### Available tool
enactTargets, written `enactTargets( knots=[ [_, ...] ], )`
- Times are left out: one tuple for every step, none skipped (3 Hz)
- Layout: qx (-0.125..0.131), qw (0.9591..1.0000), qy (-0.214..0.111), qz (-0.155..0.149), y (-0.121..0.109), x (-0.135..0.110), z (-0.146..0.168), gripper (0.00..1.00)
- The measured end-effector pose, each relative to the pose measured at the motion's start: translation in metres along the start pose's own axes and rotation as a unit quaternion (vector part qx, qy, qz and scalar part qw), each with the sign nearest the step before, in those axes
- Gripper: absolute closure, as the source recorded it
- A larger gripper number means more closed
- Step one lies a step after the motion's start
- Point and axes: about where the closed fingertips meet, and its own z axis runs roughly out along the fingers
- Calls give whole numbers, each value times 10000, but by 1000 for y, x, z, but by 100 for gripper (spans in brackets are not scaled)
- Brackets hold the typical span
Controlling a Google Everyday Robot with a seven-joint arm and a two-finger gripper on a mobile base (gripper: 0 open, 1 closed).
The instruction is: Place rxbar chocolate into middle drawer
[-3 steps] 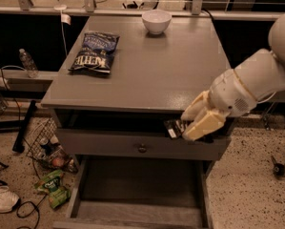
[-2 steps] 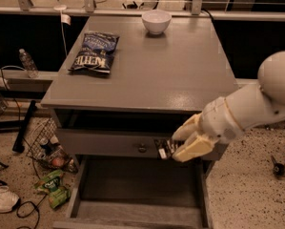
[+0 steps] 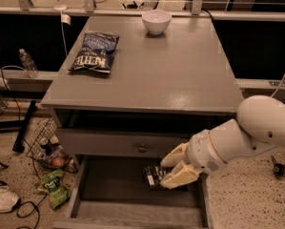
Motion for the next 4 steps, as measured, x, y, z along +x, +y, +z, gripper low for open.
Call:
enactTargets(
  knots=[
    [-70, 9997, -236, 39, -2, 10, 33, 100],
    [-263, 9977, -624, -7, -10, 20, 92, 100],
    [-293, 9943, -1029, -11, -16, 35, 152, 100],
    [-31, 9927, -1202, 65, -23, 47, 188, 100]
  ],
)
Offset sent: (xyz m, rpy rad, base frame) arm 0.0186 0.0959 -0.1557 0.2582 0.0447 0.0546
